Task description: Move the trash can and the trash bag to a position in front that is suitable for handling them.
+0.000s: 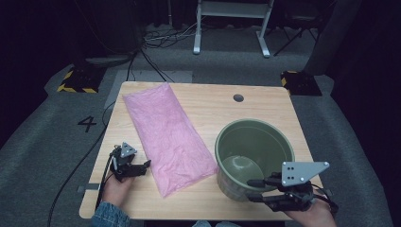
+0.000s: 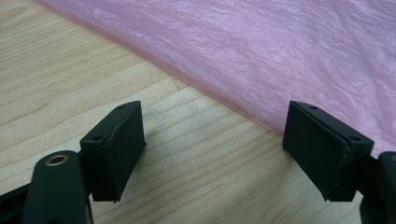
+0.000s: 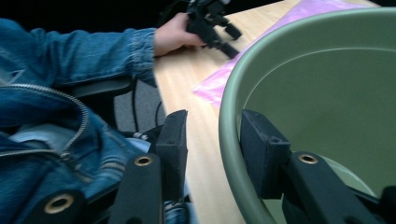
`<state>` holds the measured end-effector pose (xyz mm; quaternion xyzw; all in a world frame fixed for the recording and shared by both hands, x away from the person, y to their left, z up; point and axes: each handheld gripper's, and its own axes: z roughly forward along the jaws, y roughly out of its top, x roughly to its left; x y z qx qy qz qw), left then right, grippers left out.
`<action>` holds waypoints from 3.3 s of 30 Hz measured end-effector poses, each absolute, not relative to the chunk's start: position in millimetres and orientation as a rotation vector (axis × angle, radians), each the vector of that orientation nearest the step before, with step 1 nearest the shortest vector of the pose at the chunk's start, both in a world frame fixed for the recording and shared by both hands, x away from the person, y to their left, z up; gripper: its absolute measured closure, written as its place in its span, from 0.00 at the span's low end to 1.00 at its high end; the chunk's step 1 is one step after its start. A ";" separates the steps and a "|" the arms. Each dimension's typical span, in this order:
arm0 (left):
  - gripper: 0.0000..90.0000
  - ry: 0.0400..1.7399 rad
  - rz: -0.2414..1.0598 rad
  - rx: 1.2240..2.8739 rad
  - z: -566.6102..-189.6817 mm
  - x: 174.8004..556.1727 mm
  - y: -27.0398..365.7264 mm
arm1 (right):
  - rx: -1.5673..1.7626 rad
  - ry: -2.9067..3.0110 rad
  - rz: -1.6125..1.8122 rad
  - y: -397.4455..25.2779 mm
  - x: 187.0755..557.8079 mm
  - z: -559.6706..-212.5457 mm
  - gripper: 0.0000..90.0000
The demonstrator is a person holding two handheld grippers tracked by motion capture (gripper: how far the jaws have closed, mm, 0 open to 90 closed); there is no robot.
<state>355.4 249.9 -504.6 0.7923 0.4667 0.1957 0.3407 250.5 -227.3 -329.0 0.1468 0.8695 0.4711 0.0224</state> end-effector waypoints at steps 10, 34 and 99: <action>0.23 1.215 0.509 2.060 -504.7 355.4 249.8 | 0.517 2.539 1.497 -249.2 257.1 -312.7 0.64; 0.23 1.213 0.512 2.060 -504.7 356.5 249.4 | 1.032 2.131 1.259 -368.2 333.0 -340.7 0.51; 0.23 1.426 0.525 2.080 -480.6 437.8 245.1 | 1.123 2.305 1.045 -299.9 347.4 -503.1 0.41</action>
